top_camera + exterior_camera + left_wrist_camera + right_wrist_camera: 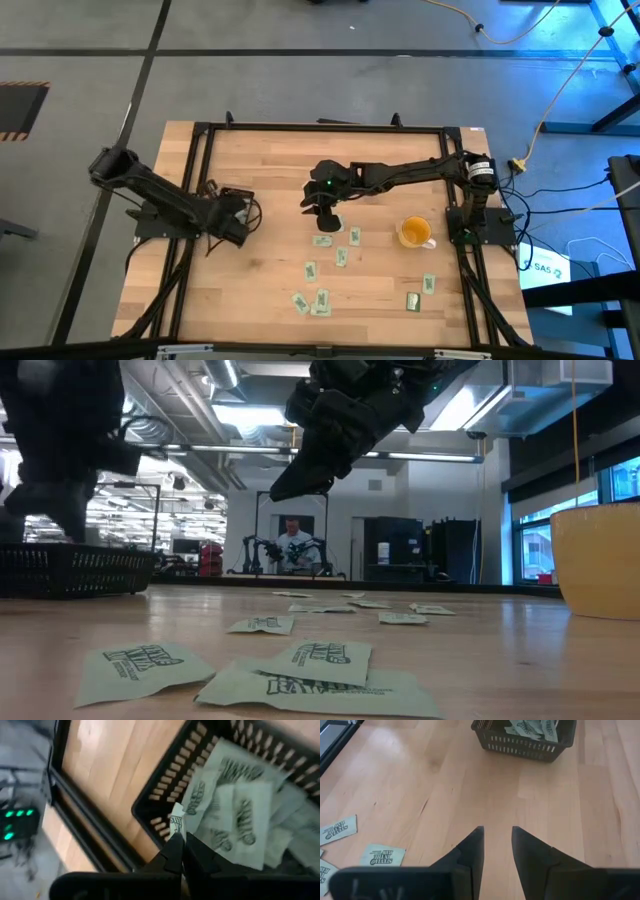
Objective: Pick and place Stevia / Truvia into bins
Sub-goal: Put the stevia packet into the black bin
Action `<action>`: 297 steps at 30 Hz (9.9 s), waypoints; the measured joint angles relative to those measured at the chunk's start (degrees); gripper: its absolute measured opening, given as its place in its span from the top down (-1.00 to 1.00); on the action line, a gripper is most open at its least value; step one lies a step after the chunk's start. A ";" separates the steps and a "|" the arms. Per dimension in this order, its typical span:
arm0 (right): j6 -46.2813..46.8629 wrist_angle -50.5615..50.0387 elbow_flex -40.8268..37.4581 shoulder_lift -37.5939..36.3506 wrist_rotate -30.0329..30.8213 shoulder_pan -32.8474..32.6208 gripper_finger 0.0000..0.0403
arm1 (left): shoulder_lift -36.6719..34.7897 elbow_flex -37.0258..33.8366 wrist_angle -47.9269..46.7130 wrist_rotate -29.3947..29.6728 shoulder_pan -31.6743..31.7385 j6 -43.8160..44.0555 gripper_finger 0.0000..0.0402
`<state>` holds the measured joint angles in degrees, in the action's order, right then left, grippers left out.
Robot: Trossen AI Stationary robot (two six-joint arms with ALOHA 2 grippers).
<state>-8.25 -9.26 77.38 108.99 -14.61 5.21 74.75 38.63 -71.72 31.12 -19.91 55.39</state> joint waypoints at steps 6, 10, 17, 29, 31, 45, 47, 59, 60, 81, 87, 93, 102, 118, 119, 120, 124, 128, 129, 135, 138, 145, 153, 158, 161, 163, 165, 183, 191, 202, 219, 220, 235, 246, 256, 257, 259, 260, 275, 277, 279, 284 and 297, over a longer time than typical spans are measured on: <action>0.00 0.28 -0.02 0.00 0.00 0.00 0.49 | 5.77 0.00 0.14 -2.00 0.73 -0.70 0.98; 0.00 0.28 -0.02 0.00 0.00 0.00 0.49 | 7.00 0.00 0.20 -4.52 0.73 -0.58 0.94; 0.02 0.26 -0.02 0.02 0.00 0.00 0.49 | 6.01 1.09 0.45 -5.28 0.39 -0.14 0.67; 3.12 -10.50 -0.04 -0.04 2.40 2.18 0.49 | -3.27 5.60 6.52 5.09 -5.17 -0.28 0.56; 3.46 -12.81 -0.04 -0.07 6.95 2.84 0.49 | -5.38 5.48 10.39 8.13 -6.67 -0.02 0.56; 2.34 -18.93 -0.04 -0.02 13.52 7.45 0.49 | -9.61 -5.22 49.29 16.85 -11.83 -16.98 0.56; 3.52 -18.91 -0.04 0.26 15.33 8.13 0.49 | -9.61 -6.55 52.68 17.03 -11.57 -18.58 0.56; 3.31 -19.53 -0.03 7.75 22.30 10.20 0.58 | -9.61 -8.28 55.67 18.51 -9.87 -20.22 0.56; 3.43 -19.68 -0.02 8.02 22.97 10.34 0.61 | -9.61 -8.28 55.65 18.51 -9.87 -20.21 0.56; 6.39 -21.28 0.25 10.38 17.31 12.15 0.76 | -9.61 -8.28 55.67 18.31 -9.87 -20.14 0.56; 6.35 -22.18 0.20 10.45 17.62 12.07 0.74 | -9.61 -8.28 55.67 18.29 -9.87 -19.99 0.56; 6.46 -22.23 0.18 10.45 17.77 12.07 0.80 | -9.61 -8.28 55.67 18.29 -9.87 -19.66 0.56; 5.00 -22.36 0.05 10.43 17.94 12.07 0.95 | -9.61 -8.28 55.67 17.83 -9.87 -18.66 0.56; 3.40 -19.92 -0.20 8.98 17.79 9.73 0.99 | -9.61 -8.28 55.54 17.24 -9.87 -18.66 0.56; 3.36 -20.13 -0.24 8.66 17.32 9.24 0.99 | -9.61 -8.28 55.55 17.26 -9.87 -18.66 0.56; 3.16 -20.19 -0.34 8.49 17.21 8.65 0.99 | -9.61 -8.28 55.50 17.30 -9.87 -18.66 0.56; 1.72 -19.27 -0.30 7.27 14.01 6.46 1.00 | -9.61 -8.28 55.38 17.63 -9.87 -18.66 0.56; 0.47 -17.97 -0.17 6.59 9.20 4.26 1.00 | -9.61 -8.31 55.25 17.76 -9.87 -18.71 0.56; 0.13 -18.03 -0.17 6.24 7.56 3.72 1.00 | -9.61 -8.31 55.38 17.89 -9.87 -19.09 0.56; -4.31 -9.43 -0.07 4.37 -8.24 0.58 1.00 | -9.59 -8.31 56.29 16.99 -8.61 -17.85 0.56; -6.06 -3.71 -0.05 3.78 -23.01 0.04 1.00 | -9.59 -8.31 58.26 14.57 -7.96 -21.97 0.56; -4.22 10.92 0.05 3.72 -38.05 -1.12 1.00 | -9.45 -8.33 71.69 3.08 -7.26 -38.97 0.56; -0.96 19.83 0.07 3.72 -39.72 -2.80 1.00 | -7.00 -8.31 79.37 -1.21 -7.21 -50.62 0.52; -1.01 20.62 0.07 3.72 -39.70 -3.31 1.00 | -4.69 -8.33 82.14 -1.73 -7.21 -50.20 0.36; -1.01 21.83 0.07 3.72 -39.64 -3.56 1.00 | -3.28 -8.31 86.43 -1.34 -7.21 -51.01 0.27; -1.01 21.99 0.07 3.72 -39.65 -3.61 1.00 | -2.68 -8.31 88.04 -1.81 -7.20 -52.53 0.24; -0.94 21.70 0.07 3.72 -39.61 -3.61 1.00 | -2.61 -8.31 88.62 -2.57 -7.21 -53.11 0.22; -1.03 19.29 0.07 3.72 -38.38 -3.58 1.00 | -2.64 -8.31 92.65 -2.87 -7.21 -54.29 0.39; -1.09 18.16 0.07 3.72 -38.36 -3.58 1.00 | -2.66 -8.28 93.86 -4.01 -7.21 -56.21 0.63; -1.00 18.16 0.09 3.65 -38.38 -3.56 0.90 | -2.66 -8.28 93.81 -5.75 -7.21 -56.23 0.96; 2.57 3.02 0.14 3.63 -23.74 0.57 0.43 | -2.68 -8.26 88.91 5.98 -7.87 -57.77 0.94; 3.34 1.11 0.14 3.63 -22.21 1.09 0.42 | -2.68 -8.26 86.97 9.84 -8.09 -58.18 0.94; 3.03 -5.90 0.14 3.63 -20.33 4.55 0.42 | -2.68 -2.51 54.95 39.47 -9.51 -55.25 0.95; 1.75 -5.86 0.14 3.63 -20.33 4.52 0.42 | -2.68 -1.77 25.38 29.11 -6.79 -28.40 0.95; 1.53 -4.53 0.14 3.63 -20.29 4.52 0.42 | -2.68 -1.77 4.26 13.87 -5.28 -2.10 0.97; 1.53 -4.40 0.14 3.63 -19.99 4.51 0.42 | -2.68 -1.77 3.04 12.77 -5.28 -0.30 0.97; 1.52 -4.21 0.14 3.63 -18.85 4.50 0.42 | -2.68 -1.77 0.72 10.06 -5.28 2.96 0.97; 1.51 -4.20 0.14 3.63 -18.28 4.50 0.42 | -2.68 -1.77 0.17 8.49 -5.28 4.16 0.97; 0.19 -3.82 0.14 3.63 -17.29 4.50 0.42 | -2.59 -1.79 0.17 -2.72 -1.74 10.08 0.83; 0.19 -3.85 0.12 3.63 -17.29 4.50 0.42 | -2.59 -1.81 0.22 -2.75 -1.33 10.07 0.77; 0.20 -3.86 0.13 3.63 -17.29 4.50 0.42 | -2.59 -1.81 0.42 -2.74 -1.03 10.14 0.72; 0.20 -3.93 0.11 3.63 -17.29 4.50 0.42 | -2.59 -1.81 1.89 -4.24 -0.89 10.40 0.63; -0.04 -8.02 0.07 3.63 -17.21 4.82 0.42 | -2.67 4.10 7.01 6.13 -8.16 11.39 0.63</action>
<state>-8.29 -17.27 77.45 112.62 -31.82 10.04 72.08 42.73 -64.71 37.25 -28.07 66.78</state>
